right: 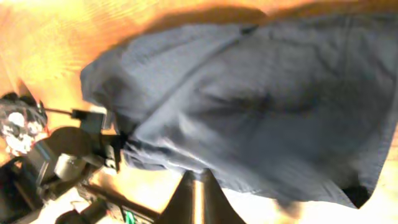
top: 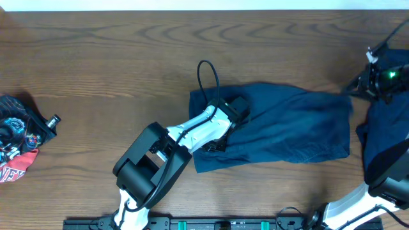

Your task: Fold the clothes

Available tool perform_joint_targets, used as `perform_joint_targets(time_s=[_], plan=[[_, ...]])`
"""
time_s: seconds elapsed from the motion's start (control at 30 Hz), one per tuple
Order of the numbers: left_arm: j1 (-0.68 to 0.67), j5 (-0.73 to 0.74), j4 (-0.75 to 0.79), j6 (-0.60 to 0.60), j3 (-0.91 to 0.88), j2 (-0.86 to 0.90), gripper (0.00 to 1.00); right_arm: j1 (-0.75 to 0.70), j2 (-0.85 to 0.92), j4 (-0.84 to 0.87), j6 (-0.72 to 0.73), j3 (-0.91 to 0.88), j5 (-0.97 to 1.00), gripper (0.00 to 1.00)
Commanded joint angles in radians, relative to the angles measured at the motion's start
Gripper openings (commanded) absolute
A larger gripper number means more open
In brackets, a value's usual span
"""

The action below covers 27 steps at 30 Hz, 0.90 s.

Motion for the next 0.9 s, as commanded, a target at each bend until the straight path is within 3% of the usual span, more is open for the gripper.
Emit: perform_joint_targets(time_s=[0.0, 0.23, 0.4, 0.43, 0.5, 0.57, 0.63, 0.7, 0.87], plan=[[0.013, -0.018, -0.011, -0.005, -0.042, 0.034, 0.06, 0.031, -0.019, 0.001, 0.069, 0.033, 0.046, 0.01], [0.013, -0.018, -0.034, -0.005, -0.042, 0.034, 0.06, 0.068, -0.019, -0.040, 0.100, 0.027, 0.114, 0.01], [0.013, -0.018, -0.033, -0.005, -0.042, 0.034, 0.09, 0.113, -0.019, 0.008, 0.196, -0.040, 0.231, 0.01], [0.013, -0.012, -0.033, -0.005, -0.042, 0.034, 0.15, 0.125, -0.019, 0.028, 0.206, -0.065, 0.235, 0.01], [0.013, 0.009, -0.033, -0.005, -0.042, 0.034, 0.52, 0.145, -0.019, 0.074, 0.225, -0.121, 0.235, 0.01], [0.013, 0.018, -0.033, -0.005, -0.042, 0.034, 0.59, 0.164, -0.019, 0.119, 0.244, -0.185, 0.235, 0.01], [0.013, 0.037, -0.032, -0.005, -0.042, 0.034, 0.80, 0.182, -0.018, 0.171, 0.264, -0.262, 0.235, 0.01], [0.013, 0.054, -0.027, -0.006, -0.038, 0.034, 0.87, 0.192, -0.018, 0.214, 0.276, -0.324, 0.232, 0.01], [0.013, 0.068, -0.021, -0.031, 0.025, 0.012, 0.87, 0.218, -0.018, 0.299, 0.295, -0.454, 0.232, 0.01]])
